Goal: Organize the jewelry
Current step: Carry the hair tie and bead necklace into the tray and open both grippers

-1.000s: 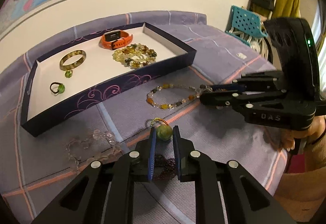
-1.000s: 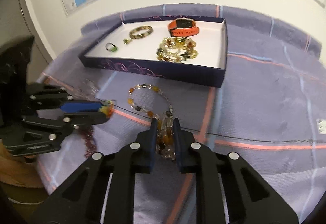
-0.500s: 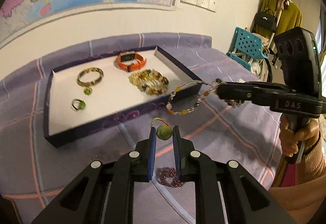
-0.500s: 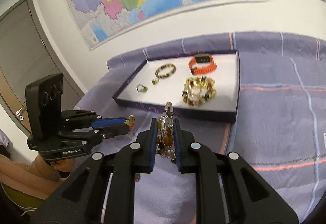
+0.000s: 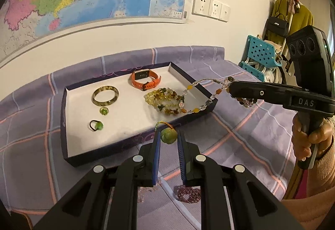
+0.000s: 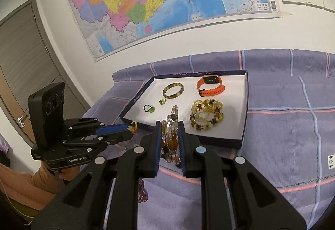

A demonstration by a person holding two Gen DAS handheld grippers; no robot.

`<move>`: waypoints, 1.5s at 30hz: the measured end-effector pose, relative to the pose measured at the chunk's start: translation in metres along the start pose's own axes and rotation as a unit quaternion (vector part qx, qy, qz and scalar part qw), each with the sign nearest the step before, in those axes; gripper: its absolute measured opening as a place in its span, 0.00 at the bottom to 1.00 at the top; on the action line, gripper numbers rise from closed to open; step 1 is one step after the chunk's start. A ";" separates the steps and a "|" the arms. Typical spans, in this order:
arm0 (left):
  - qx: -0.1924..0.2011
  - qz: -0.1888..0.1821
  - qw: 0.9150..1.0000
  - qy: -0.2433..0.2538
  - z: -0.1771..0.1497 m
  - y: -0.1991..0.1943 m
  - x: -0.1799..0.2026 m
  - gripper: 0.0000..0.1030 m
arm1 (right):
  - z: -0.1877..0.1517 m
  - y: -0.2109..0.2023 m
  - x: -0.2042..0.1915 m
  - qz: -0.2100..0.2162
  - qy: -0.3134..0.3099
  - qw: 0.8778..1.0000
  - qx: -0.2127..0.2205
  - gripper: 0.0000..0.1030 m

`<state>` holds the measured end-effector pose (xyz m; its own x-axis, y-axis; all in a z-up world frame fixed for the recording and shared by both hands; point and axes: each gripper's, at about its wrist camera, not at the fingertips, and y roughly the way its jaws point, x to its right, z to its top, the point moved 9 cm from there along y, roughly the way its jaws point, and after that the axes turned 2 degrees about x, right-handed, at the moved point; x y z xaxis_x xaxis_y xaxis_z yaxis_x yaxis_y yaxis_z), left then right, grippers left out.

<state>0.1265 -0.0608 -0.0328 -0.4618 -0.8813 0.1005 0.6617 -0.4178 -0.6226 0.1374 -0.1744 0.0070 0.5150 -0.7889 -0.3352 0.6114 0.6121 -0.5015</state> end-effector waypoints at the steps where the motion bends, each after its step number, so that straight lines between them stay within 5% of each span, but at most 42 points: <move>1: 0.000 0.001 1.000 -0.001 0.001 0.000 -0.001 0.14 | 0.001 0.001 0.000 0.001 0.000 1.000 0.000 0.15; 45: -0.010 0.071 0.997 -0.028 0.028 0.026 -0.062 0.14 | 0.035 0.061 0.023 0.003 0.014 1.000 -0.018 0.15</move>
<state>0.1886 -0.0229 -0.0334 -0.3308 -0.9422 0.0529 0.7060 -0.2843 -0.6486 0.2073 -0.1533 -0.0028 0.5022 -0.7863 -0.3599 0.5862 0.6155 -0.5267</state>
